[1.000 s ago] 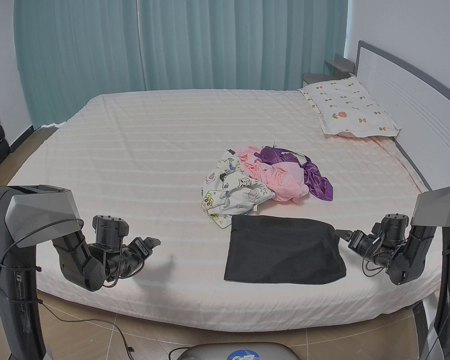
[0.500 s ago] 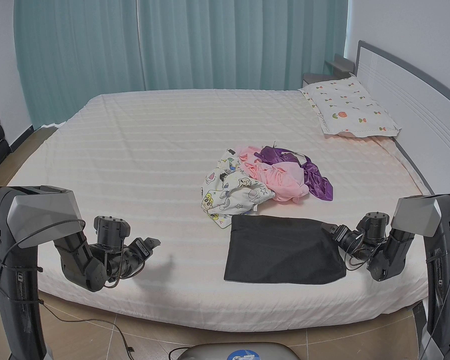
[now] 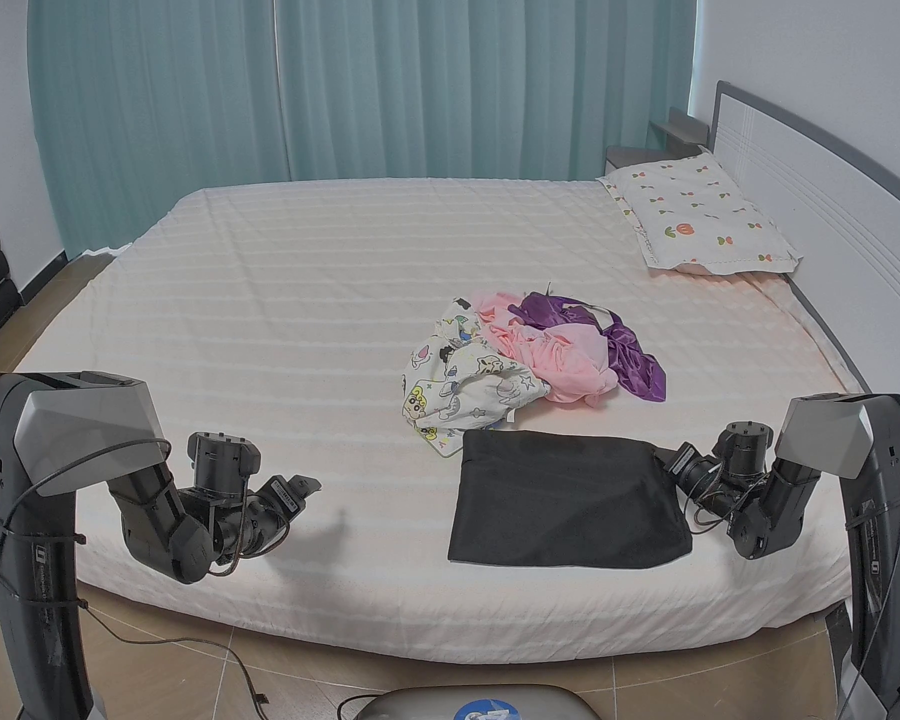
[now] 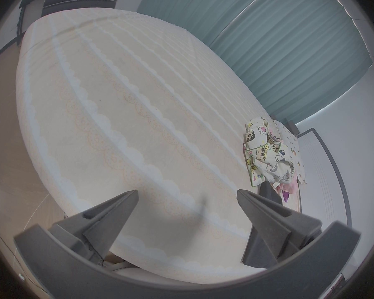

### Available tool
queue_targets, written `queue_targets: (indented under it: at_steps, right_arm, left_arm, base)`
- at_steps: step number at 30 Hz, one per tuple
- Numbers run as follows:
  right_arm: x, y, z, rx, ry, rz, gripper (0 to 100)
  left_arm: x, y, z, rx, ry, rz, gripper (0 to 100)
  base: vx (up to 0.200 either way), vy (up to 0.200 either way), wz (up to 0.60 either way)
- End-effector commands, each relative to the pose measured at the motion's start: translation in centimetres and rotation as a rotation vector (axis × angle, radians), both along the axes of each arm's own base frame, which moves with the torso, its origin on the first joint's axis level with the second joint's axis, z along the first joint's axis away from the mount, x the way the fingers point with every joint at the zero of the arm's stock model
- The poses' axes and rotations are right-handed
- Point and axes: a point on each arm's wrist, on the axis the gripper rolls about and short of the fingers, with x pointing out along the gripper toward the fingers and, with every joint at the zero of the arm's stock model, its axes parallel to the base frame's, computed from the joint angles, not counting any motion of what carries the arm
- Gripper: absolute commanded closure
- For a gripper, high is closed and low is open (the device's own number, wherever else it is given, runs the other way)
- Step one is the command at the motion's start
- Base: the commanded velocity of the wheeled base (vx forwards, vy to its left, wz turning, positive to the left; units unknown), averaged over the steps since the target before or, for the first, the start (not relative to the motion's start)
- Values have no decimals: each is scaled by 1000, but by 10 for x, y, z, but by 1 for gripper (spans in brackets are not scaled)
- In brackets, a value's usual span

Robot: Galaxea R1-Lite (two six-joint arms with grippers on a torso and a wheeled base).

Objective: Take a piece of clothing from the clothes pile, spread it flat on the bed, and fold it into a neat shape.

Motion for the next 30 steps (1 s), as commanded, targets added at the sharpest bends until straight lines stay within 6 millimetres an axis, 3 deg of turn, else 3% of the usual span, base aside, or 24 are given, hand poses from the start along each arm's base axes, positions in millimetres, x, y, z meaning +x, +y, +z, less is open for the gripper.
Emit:
queue_targets:
  at_steps: [1,24,25,30]
  right_arm:
    - [1,0,2,15,-4,-6,100]
    - [5,-7,6,16,-37,-75,100]
    - [5,-6,6,16,-37,-73,0]
    - [1,-9,9,16,-73,-85,0]
  left_arm:
    - [0,0,-1,0,1,-1,0]
    - [0,0,-1,0,1,-1,0]
    - [0,0,-1,0,1,-1,0]
    - [0,0,0,-3,2,1,0]
  base:
    - [0,0,0]
    - [0,0,0]
    - [0,0,0]
    - [0,0,0]
